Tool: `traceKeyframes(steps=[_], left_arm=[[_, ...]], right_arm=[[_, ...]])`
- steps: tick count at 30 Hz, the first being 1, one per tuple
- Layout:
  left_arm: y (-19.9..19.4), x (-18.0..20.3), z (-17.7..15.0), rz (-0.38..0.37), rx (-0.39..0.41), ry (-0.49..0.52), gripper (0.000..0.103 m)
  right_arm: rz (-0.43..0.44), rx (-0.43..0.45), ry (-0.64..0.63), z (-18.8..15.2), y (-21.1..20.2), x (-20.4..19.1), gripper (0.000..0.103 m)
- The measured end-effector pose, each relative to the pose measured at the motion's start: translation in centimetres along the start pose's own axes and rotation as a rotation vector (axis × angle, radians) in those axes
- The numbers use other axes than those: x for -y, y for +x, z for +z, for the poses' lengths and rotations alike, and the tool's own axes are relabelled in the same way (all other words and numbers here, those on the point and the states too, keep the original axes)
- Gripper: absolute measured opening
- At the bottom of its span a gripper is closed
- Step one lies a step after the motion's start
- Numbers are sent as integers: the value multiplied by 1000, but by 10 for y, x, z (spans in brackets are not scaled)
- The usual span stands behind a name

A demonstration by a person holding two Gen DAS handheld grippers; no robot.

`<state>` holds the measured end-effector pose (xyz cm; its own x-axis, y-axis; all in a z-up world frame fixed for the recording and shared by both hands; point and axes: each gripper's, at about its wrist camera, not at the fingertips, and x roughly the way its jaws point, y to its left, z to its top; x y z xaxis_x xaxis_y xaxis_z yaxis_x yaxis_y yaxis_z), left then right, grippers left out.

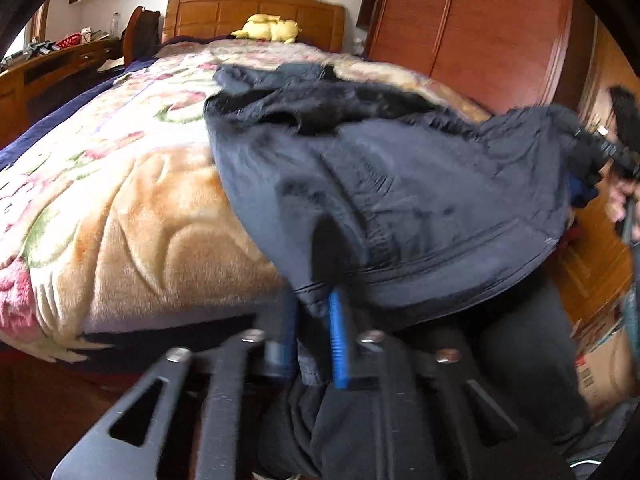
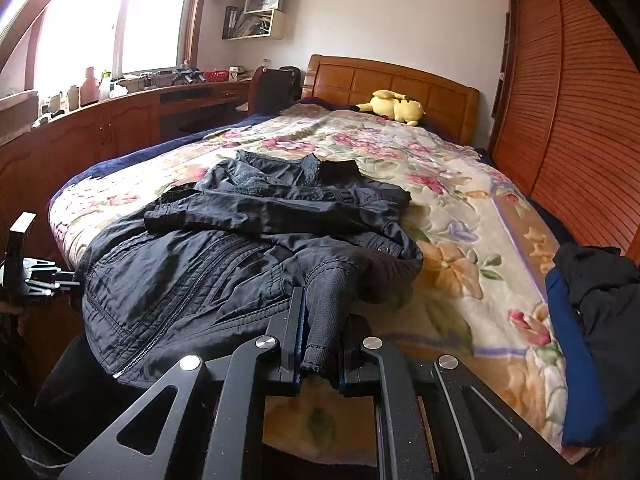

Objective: Fold large clothes

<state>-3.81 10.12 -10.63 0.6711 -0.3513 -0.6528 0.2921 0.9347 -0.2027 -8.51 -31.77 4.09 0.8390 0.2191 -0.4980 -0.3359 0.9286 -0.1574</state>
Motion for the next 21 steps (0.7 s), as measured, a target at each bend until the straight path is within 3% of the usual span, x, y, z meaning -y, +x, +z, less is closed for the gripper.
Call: traceKeyframes(steps=[6, 11, 16, 21], left_arm=[[-36, 14, 26, 32, 115, 59, 6], [-63, 14, 67, 62, 240, 67, 6], [-62, 3, 114, 89, 306, 81, 6], [-36, -11, 153, 110, 324, 100, 6]], right_arm=[[-4, 40, 23, 2, -1, 3, 11], [-23, 85, 33, 11, -3, 6, 11], [-36, 133, 44, 27, 3, 18, 11], [-50, 140, 42, 41, 40, 28, 11]])
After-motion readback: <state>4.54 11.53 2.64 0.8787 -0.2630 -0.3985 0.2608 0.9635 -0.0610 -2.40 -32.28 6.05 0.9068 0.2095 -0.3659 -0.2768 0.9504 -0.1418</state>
